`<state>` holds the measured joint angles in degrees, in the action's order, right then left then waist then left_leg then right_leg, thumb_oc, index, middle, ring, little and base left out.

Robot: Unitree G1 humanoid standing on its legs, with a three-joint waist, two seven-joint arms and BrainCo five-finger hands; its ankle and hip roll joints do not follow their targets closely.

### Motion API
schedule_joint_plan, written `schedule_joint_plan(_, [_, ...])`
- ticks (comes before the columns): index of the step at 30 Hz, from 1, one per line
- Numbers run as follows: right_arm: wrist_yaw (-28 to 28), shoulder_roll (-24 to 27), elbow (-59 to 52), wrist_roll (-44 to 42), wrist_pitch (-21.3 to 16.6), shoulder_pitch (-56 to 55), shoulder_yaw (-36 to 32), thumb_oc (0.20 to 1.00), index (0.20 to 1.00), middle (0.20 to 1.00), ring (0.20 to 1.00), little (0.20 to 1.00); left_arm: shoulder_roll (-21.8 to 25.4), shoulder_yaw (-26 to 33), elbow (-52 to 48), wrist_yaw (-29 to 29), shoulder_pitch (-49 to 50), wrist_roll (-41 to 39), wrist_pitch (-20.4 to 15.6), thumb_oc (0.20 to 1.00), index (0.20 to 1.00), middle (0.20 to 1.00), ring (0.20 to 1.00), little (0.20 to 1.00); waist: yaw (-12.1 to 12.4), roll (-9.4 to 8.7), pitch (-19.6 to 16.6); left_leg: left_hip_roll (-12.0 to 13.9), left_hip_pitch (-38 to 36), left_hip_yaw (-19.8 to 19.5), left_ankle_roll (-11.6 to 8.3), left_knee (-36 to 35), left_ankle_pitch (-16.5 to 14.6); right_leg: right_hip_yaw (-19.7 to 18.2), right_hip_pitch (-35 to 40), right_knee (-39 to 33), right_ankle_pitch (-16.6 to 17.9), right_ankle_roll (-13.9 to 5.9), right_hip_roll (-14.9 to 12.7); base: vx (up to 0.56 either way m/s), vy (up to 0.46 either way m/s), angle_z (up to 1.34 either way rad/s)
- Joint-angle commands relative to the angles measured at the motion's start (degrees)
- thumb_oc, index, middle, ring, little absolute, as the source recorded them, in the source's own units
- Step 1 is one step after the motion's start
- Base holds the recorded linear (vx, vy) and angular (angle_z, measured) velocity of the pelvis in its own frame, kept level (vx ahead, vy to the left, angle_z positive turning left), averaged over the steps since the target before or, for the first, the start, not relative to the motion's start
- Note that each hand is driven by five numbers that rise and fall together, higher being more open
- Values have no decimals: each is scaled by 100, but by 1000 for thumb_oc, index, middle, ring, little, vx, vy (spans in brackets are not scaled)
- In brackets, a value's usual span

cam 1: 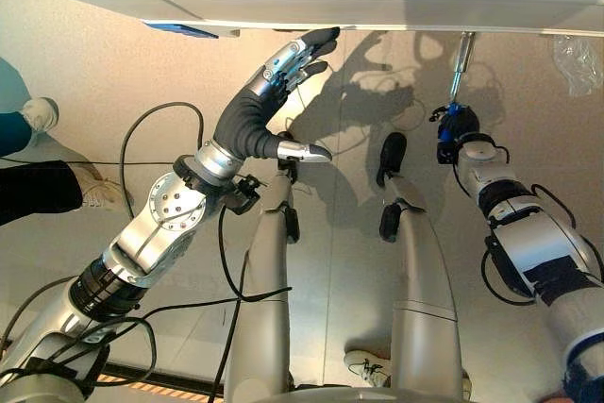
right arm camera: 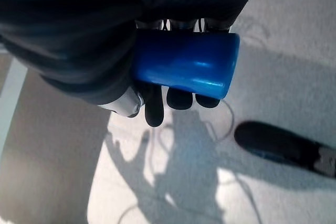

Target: Raise the hospital bed

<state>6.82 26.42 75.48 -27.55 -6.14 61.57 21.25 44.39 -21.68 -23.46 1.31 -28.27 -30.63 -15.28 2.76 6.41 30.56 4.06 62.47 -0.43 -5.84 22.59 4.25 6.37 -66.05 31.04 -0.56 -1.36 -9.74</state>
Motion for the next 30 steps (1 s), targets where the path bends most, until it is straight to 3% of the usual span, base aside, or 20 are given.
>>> schedule_joint_plan(1, [-636,-1476,-458,986,204,-279,1299,200,200,200,200,200,-77,212,-530,97,194,75,-208,1000,1000,1000,1000,1000,191,376,-77,-333,86,-54,263,51,-385,77,37,-50,-107,-531,-28,0,0,0])
schedule_joint_plan(2, [-631,-1467,-469,989,201,-228,1303,200,200,200,200,200,-70,247,-537,98,162,79,-210,1000,1000,1000,1000,1000,188,380,-77,-324,232,-24,291,14,-212,119,-88,-116,55,-484,-30,59,16,-3])
schedule_joint_plan(3, [-673,-1711,-660,969,171,-293,1450,200,200,200,200,200,-84,265,-534,146,195,57,-217,1000,1000,1000,1000,1000,237,371,-77,-337,121,-66,261,38,-374,105,23,-82,-101,-538,-36,-44,12,-2])
schedule_joint_plan(5, [-706,-1810,-801,1053,173,-263,1607,200,200,200,200,200,-76,341,-554,157,198,60,-226,1000,1000,1000,1000,1000,235,364,-77,-326,279,-51,289,-4,-195,164,-102,-159,55,-487,-42,-19,0,-3])
schedule_joint_plan(9, [-896,-2126,-1508,1058,49,-376,2015,200,200,200,200,200,-52,378,-551,199,301,81,-278,1000,1000,1000,1000,1000,266,351,-77,-348,193,-115,269,51,-361,147,-11,-80,-97,-534,-45,18,2,0])
schedule_joint_plan(10, [-889,-2113,-1530,1062,52,-335,2027,200,200,200,200,200,-48,417,-560,200,277,84,-280,1000,1000,1000,1000,1000,259,358,-77,-339,337,-86,296,18,-188,192,-135,-143,62,-485,-47,55,2,1])
schedule_joint_plan(11, [-893,-2123,-1523,1058,56,-384,2023,200,200,200,200,200,-53,387,-556,198,311,80,-277,1000,1000,1000,1000,1000,259,353,-77,-349,194,-115,269,53,-361,147,-12,-77,-98,-534,-46,-48,17,-1])
schedule_joint_plan(12, [-1001,-2163,-2037,1093,-47,-382,2243,200,200,200,200,200,-26,440,-565,199,332,79,-323,1000,1000,1000,1000,1000,269,361,-77,-335,342,-83,294,17,-189,192,-141,-146,61,-488,-63,57,23,-2])
schedule_joint_plan(13, [-1091,-2134,-2567,893,-155,-485,2371,200,200,200,200,200,12,427,-560,190,445,88,-362,1000,1000,1000,1000,1000,263,344,-77,-342,202,-108,257,58,-351,139,-21,-75,-92,-538,-57,-45,26,-4])
schedule_joint_plan(16, [-1180,-1966,-3435,527,-355,-551,2447,200,200,200,200,200,79,497,-598,194,516,73,-444,1000,1000,1000,1000,1000,237,324,-77,-321,341,-71,270,20,-160,171,-129,-159,85,-493,-70,1,8,-6])
schedule_joint_plan(17, [-1204,-1839,-3822,379,-426,-646,2462,200,200,200,200,200,109,474,-603,210,578,75,-479,1000,1000,1000,1000,1000,226,305,-77,-328,187,-97,236,45,-329,124,4,-105,-75,-543,-70,2,7,-4])
schedule_joint_plan(18, [-1201,-1825,-3833,385,-426,-599,2465,200,200,200,200,200,112,505,-608,212,546,79,-481,1000,1000,1000,1000,1000,226,311,-77,-320,330,-70,264,8,-154,167,-119,-170,88,-494,-71,0,0,0])
schedule_joint_plan(19, [-1206,-1404,-4817,73,-691,-709,2421,200,200,200,200,200,240,534,-630,238,643,87,-540,1000,1000,1000,1000,1000,163,250,-77,-304,341,-57,253,0,-141,160,-119,-192,103,-499,-65,0,0,0])
schedule_joint_plan(20, [-1202,-1380,-4862,61,-661,-787,2420,200,200,200,200,200,225,497,-628,236,679,82,-539,1000,1000,1000,1000,1000,167,253,-77,-313,189,-78,225,35,-317,111,9,-123,-62,-549,-64,0,0,0])
schedule_joint_plan(21, [-1221,-837,-5685,-341,-890,-960,2215,200,200,200,200,200,366,532,-643,239,710,117,-604,1000,1000,1000,1000,1000,94,209,-77,-306,331,-40,249,-5,-131,131,-117,-198,119,-507,-60,53,2,0])
schedule_joint_plan(22, [-1219,-829,-5702,-351,-875,-1028,2211,200,200,200,200,200,355,490,-637,237,740,113,-603,1000,1000,1000,1000,1000,100,210,-77,-315,180,-65,221,33,-310,87,12,-130,-48,-557,-60,-48,10,1])
schedule_joint_plan(23, [-1208,-253,-6638,-760,-1174,-1380,1771,200,200,200,200,200,505,615,-653,297,799,173,-660,1000,1000,1000,1000,1000,4,159,-77,-301,330,-27,248,-19,-116,107,-128,-208,142,-520,-52,0,0,0])
schedule_joint_plan(25, [-1143,111,-7276,-957,-1384,-1896,1327,200,200,200,200,200,607,607,-684,298,910,162,-700,1000,1000,1000,1000,1000,-67,135,-77,-306,140,-42,219,18,-305,47,17,-139,-40,-585,-49,2,-2,2])
schedule_joint_plan(26, [-1074,353,-7622,-935,-1516,-2073,1033,200,200,200,200,200,707,741,-702,296,987,171,-718,1000,1000,1000,1000,1000,-116,114,-77,-285,275,-10,243,-42,-126,82,-102,-219,123,-543,-55,0,-8,6])
schedule_joint_plan(30, [-1006,846,-8397,-927,-1754,-2900,177,200,200,200,200,200,960,959,-789,139,1293,185,-751,1000,1000,1000,1000,1000,-235,56,-77,-274,217,34,243,-47,-129,46,-72,-230,131,-556,-37,-11,-1,5])
